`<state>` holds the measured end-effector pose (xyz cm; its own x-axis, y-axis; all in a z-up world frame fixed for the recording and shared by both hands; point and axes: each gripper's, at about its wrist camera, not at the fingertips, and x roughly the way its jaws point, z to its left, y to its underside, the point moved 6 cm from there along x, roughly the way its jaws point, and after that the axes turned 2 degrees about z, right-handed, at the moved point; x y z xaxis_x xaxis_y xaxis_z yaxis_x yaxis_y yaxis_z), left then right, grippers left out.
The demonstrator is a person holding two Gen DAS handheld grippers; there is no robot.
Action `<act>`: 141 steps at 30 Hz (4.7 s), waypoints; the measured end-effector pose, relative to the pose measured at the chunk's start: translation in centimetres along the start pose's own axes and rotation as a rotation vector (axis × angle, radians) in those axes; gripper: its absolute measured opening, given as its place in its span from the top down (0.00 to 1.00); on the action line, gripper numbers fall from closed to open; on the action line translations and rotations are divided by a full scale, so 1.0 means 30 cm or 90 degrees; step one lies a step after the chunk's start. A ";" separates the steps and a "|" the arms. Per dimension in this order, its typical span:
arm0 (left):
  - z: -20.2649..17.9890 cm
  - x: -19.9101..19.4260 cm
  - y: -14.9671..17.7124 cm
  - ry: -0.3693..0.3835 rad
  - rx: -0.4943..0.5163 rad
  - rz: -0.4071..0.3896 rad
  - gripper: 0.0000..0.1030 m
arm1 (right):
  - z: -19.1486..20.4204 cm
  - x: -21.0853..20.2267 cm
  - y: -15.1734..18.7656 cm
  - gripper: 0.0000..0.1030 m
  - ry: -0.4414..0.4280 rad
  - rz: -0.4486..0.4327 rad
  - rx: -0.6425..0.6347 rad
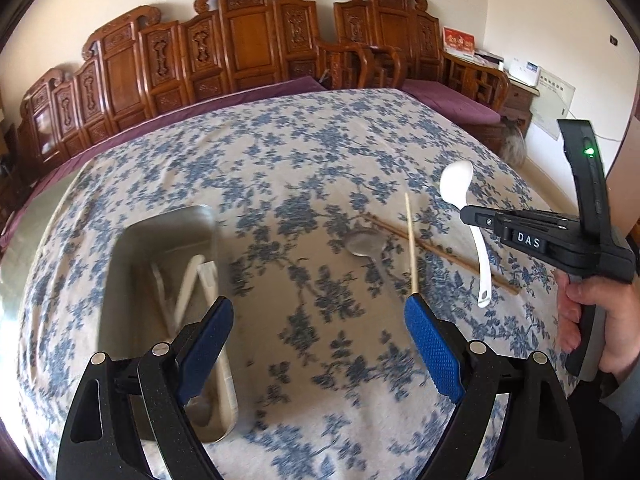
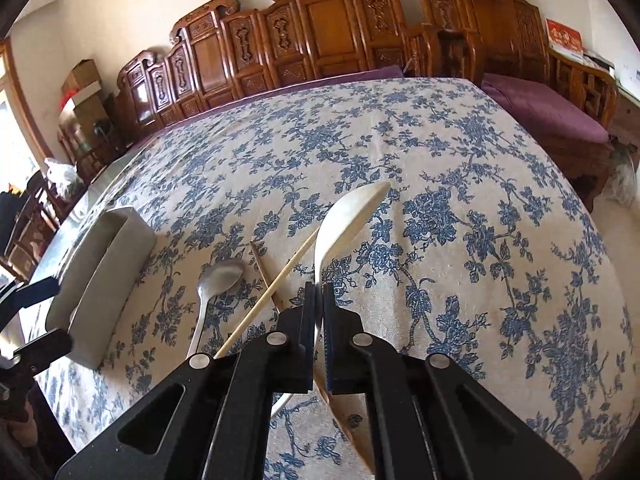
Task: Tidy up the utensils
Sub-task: 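Grasp a metal spoon with the left tool while the right tool holds the white spoon, then carry the metal spoon over the grey tray with the left tool, then open the left tool to drop the metal spoon while the right tool brings the white spoon over the tray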
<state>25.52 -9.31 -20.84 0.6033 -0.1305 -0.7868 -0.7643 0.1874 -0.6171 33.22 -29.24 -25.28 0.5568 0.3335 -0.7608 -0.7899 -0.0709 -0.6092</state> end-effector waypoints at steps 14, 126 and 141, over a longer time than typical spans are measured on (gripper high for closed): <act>-0.131 0.253 -0.039 0.039 0.023 0.072 0.39 | -0.038 0.000 0.017 0.95 0.008 0.005 -0.008; 0.478 -0.023 0.044 -0.072 -0.066 0.014 0.86 | 0.542 -0.066 0.073 0.95 -0.129 0.001 -0.136; 0.628 -0.154 0.083 -0.077 -0.114 -0.035 0.86 | 0.807 -0.013 -0.072 0.95 -0.179 -0.001 -0.155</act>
<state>25.12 10.10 -18.49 0.6603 -0.0155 -0.7508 -0.7509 0.0065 -0.6604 28.50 -6.47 -18.25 0.4389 0.5759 -0.6897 -0.6864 -0.2804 -0.6710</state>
